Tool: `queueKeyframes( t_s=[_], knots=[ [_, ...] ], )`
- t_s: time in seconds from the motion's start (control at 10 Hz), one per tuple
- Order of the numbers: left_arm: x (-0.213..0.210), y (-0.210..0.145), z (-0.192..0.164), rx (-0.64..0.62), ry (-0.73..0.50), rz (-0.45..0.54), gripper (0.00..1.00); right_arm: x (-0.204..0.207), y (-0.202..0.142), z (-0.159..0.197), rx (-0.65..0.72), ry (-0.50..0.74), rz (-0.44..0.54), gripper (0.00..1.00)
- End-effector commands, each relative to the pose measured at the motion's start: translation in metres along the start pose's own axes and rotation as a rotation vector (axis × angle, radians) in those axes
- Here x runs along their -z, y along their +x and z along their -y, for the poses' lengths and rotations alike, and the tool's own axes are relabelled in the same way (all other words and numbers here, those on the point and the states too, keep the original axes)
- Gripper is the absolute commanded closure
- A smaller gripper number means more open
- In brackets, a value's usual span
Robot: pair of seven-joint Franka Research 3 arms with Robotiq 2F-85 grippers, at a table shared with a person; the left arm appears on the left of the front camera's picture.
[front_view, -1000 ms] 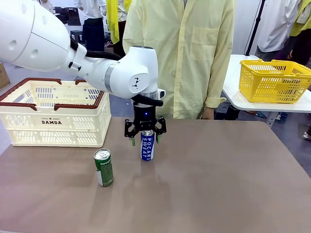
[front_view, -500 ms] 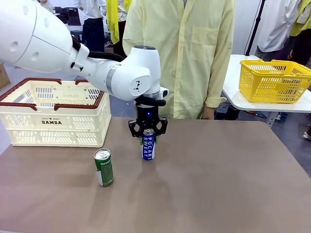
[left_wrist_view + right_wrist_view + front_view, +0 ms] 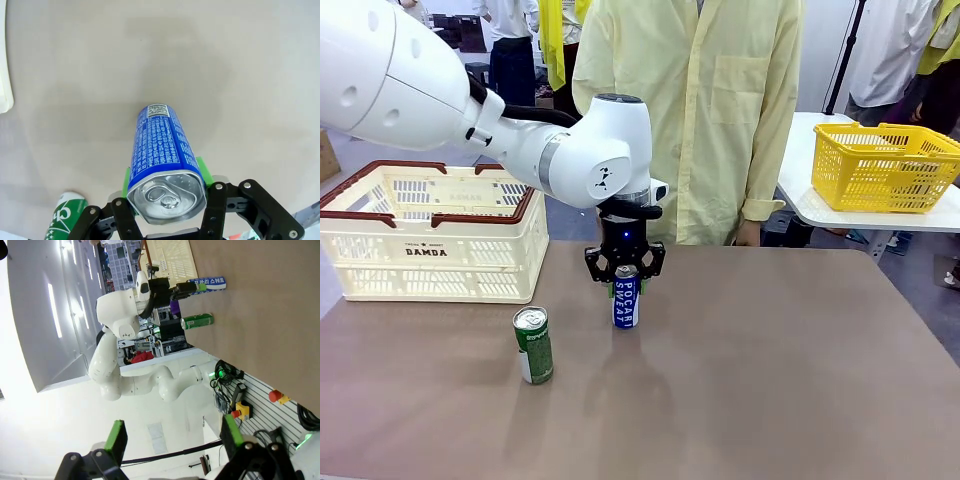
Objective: Place the drinks into the Shopping basket.
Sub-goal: Pick up one drink and place it into the Shopping basket.
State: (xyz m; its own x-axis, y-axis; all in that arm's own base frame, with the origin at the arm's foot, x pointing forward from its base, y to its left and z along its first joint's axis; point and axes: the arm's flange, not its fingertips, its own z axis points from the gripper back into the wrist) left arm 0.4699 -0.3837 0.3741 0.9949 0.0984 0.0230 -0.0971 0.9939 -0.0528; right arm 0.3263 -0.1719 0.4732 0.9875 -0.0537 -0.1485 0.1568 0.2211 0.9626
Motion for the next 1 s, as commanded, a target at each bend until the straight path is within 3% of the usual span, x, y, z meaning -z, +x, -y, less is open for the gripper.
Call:
queueKeyframes(
  t_s=[0.0,0.3,0.5,0.7,0.8,0.9],
  knots=[
    [-0.021,-0.003,-0.013,0.01,-0.02,0.049,1.0,-0.001,-0.003,-0.002,-0.001,-0.006,-0.007,0.0],
    [-0.113,-0.004,-0.039,0.062,-0.085,0.119,1.0,-0.001,-0.003,-0.002,-0.001,-0.006,-0.007,0.0],
    [-0.203,0.013,-0.076,0.121,-0.151,0.201,1.0,-0.001,-0.003,-0.002,-0.001,-0.006,-0.007,0.0],
    [-0.269,0.063,-0.134,0.043,-0.141,0.348,1.0,-0.001,-0.003,-0.002,-0.001,-0.006,-0.007,0.0],
    [-0.289,0.095,-0.176,0.016,-0.166,0.389,1.0,-0.001,-0.003,-0.002,-0.001,-0.006,-0.007,0.0],
    [-0.295,0.118,-0.213,-0.095,-0.168,0.427,1.0,-0.001,-0.003,-0.002,-0.001,-0.006,-0.007,0.0]
  ],
)
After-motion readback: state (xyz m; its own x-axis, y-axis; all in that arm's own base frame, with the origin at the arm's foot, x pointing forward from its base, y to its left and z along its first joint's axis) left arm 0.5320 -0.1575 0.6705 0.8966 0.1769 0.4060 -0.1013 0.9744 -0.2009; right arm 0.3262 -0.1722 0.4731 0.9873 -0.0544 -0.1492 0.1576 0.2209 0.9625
